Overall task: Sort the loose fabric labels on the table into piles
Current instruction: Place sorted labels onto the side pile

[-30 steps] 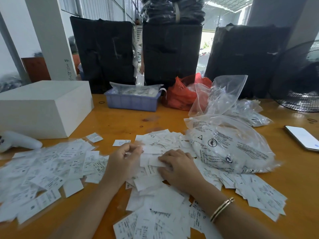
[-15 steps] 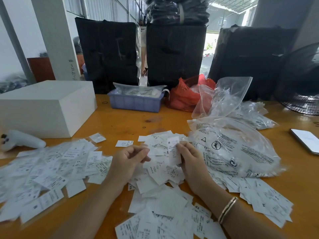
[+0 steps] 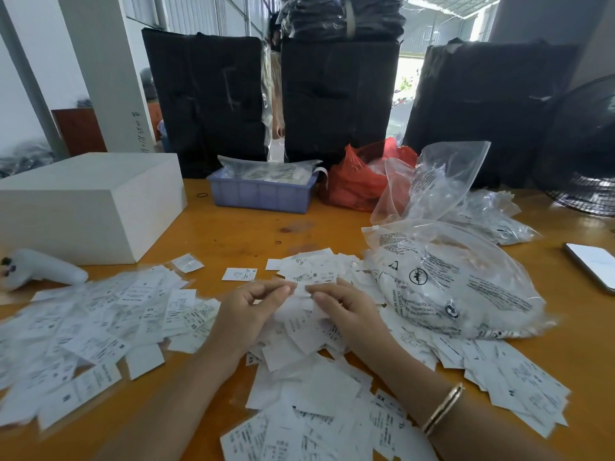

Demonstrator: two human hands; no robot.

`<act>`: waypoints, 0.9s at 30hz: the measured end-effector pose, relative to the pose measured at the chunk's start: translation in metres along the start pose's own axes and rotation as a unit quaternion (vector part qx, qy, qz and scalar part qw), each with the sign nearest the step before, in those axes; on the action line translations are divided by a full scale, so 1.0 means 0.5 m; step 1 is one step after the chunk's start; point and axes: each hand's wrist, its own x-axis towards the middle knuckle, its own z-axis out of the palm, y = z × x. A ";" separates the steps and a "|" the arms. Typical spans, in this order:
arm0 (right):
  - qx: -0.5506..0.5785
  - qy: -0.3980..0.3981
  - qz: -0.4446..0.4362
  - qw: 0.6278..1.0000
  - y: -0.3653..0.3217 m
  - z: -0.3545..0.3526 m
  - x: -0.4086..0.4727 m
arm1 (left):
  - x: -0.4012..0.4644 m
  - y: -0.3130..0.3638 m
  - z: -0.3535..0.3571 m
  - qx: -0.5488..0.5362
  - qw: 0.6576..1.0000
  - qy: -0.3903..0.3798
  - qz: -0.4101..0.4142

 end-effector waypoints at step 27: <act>0.206 0.077 0.029 0.975 -0.003 -0.010 -0.001 | 0.007 -0.003 -0.001 -0.070 0.991 0.046 -0.108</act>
